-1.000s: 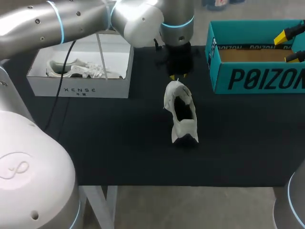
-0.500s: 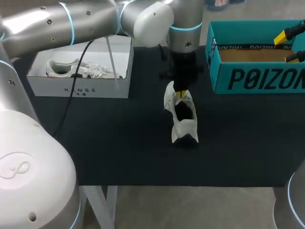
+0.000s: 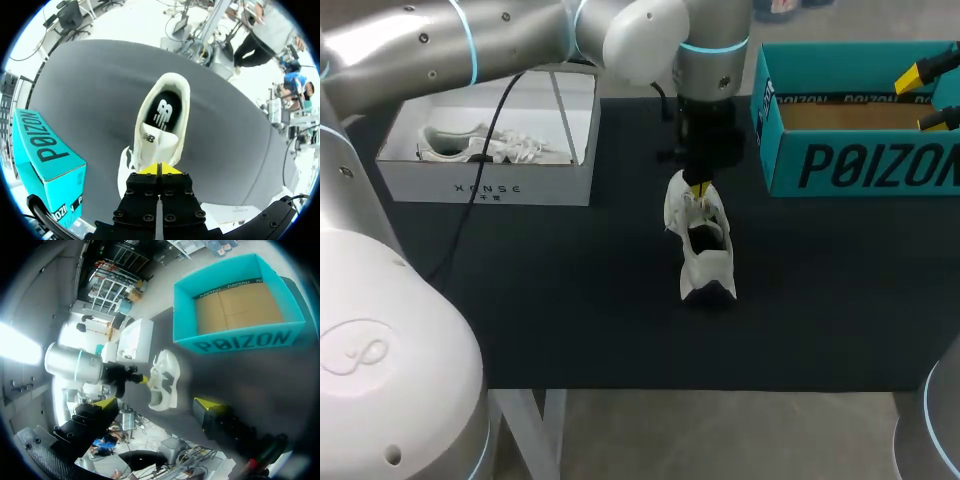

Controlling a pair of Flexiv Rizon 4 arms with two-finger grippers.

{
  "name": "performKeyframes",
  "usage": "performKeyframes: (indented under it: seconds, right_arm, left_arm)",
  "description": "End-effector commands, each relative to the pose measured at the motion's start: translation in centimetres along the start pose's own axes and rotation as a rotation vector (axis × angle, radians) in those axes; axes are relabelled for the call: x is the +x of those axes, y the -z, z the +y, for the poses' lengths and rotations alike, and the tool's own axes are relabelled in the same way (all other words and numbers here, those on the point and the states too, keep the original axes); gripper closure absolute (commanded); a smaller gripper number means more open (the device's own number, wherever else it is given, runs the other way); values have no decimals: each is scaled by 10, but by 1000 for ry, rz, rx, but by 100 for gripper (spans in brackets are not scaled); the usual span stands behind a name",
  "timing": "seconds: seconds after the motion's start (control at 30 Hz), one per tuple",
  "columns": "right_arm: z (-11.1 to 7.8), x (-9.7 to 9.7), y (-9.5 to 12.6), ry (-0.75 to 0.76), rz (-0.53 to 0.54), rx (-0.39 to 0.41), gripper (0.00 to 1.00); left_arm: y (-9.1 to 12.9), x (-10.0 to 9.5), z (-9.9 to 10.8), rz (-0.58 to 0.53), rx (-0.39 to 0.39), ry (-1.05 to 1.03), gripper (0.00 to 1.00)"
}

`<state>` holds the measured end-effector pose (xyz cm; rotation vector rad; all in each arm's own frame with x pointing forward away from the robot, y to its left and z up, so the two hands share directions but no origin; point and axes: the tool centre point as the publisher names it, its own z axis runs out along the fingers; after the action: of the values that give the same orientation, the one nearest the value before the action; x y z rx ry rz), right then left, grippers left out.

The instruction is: Take the shoe out of the shoebox, open the shoe tongue, remove and reinsert the insole, then place the shoe into the shoebox

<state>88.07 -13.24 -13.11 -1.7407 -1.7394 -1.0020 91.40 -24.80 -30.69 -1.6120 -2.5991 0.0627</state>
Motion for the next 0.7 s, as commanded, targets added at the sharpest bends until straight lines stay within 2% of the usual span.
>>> performKeyframes:
  seconds: [0.03, 0.07, 0.67, 0.7]
  right_arm:
    - [0, 0, 0, 0, -2, 0, 0]
    - [0, 0, 0, 0, -2, 0, 0]
    - [0, 0, 0, 0, -2, 0, 0]
    - [0, 0, 0, 0, -2, 0, 0]
  left_arm:
    - [19, -4, -13, -28, 9, 431, 100]
    - [24, -1, -14, -35, 7, 487, 100]
    - [24, -1, -14, -35, 7, 487, 100]
    - [28, 7, -19, -69, -6, 555, 100]
